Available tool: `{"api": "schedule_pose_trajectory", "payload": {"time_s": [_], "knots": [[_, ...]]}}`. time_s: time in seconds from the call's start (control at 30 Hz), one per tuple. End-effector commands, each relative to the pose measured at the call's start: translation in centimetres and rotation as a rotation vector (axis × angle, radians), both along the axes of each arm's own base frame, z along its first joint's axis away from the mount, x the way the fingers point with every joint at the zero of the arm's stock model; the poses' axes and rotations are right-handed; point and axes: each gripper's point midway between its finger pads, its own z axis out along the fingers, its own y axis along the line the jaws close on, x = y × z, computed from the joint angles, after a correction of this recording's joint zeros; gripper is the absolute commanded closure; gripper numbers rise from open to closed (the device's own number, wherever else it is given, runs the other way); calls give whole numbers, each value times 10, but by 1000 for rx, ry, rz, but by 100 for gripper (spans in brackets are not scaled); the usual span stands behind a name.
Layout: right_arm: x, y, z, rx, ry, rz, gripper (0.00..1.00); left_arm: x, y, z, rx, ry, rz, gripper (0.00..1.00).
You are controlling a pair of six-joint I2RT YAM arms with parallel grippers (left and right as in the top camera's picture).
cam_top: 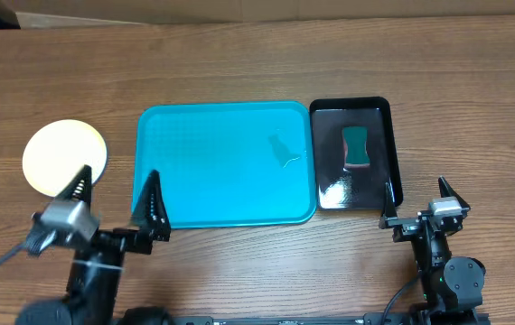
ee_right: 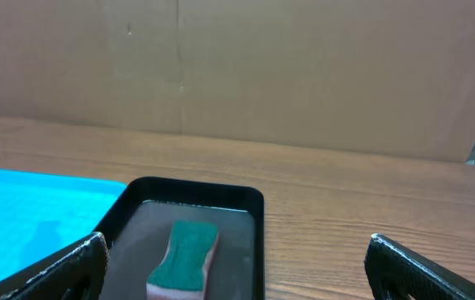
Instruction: Clean dirty plates on tray and stack at the side
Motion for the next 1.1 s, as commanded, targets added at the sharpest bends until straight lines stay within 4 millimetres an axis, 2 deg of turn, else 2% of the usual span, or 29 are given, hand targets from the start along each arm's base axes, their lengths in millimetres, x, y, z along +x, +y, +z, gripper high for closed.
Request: {"api": "schedule_pose_trajectory", "payload": {"time_s": [0.0,0.17,0.37,0.53,0.83,1.07], "knots": [[0,-3,-2,5,-4,-17,0,-9,-2,11,-36,-183,-19,0],[0,-3,-2,5,-4,-17,0,-31,-3,23,-22,-436,-25,0],[0,-3,-2,5,-4,-17,0,-45,-1,6,-19,-600,-15,0],[0,-3,-2,5,-4,-17,0,-33,0,-15,-25,-585,-18,0],[0,-3,-2,4,-4,-17,0,4,3,-81,-64,-427,1,0],[0,-3,-2,5,-4,-17,0,25,8,-123,-87,-264,30,0]]}}
